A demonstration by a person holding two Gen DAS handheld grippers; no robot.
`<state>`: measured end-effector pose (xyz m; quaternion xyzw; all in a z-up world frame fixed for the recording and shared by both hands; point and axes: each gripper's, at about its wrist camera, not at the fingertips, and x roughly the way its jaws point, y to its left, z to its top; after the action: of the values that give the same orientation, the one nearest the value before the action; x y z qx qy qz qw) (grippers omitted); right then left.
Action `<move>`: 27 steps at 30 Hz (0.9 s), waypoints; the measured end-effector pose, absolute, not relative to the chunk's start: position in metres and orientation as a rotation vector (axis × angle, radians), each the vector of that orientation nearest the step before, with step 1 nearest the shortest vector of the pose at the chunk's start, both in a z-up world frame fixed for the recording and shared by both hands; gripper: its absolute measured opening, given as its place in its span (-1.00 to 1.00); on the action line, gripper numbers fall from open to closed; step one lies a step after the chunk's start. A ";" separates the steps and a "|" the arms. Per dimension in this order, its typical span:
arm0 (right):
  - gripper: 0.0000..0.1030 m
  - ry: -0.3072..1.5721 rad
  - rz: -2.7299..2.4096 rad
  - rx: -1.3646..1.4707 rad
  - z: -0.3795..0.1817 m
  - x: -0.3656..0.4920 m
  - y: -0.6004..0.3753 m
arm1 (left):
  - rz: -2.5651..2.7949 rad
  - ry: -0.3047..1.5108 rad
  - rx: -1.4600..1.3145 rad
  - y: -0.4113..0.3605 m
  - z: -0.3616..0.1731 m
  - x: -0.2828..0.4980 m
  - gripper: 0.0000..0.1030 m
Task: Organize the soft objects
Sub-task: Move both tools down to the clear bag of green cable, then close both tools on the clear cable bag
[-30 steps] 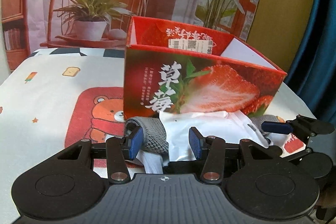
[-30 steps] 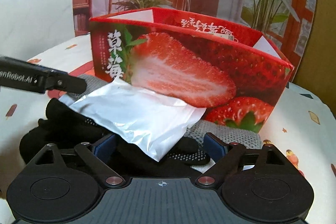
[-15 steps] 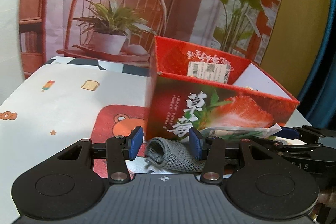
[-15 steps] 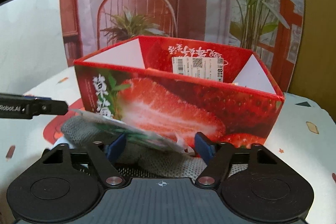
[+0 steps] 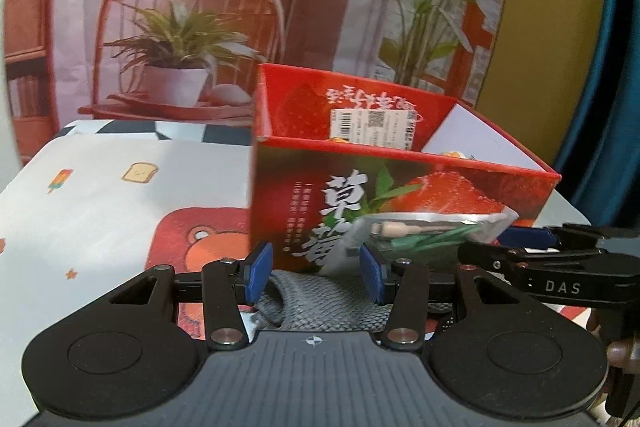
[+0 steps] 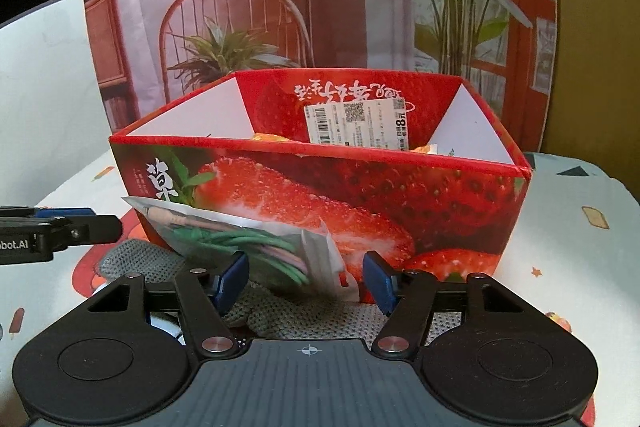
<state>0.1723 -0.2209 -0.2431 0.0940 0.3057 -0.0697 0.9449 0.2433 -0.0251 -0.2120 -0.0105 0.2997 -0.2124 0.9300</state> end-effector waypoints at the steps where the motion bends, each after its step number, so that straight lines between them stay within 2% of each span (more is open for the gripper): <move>1: 0.16 0.622 -0.142 0.191 -0.243 0.172 -0.221 | -0.447 0.612 -0.010 -0.028 -0.213 0.245 -0.02; 27: 0.15 0.616 -0.138 0.165 -0.245 0.178 -0.222 | -0.585 0.626 0.065 -0.049 -0.229 0.267 -0.02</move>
<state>0.1779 -0.2220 -0.2452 0.0812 0.3024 -0.0676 0.9473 0.2675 -0.0493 -0.2295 0.0314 0.3036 -0.2837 0.9091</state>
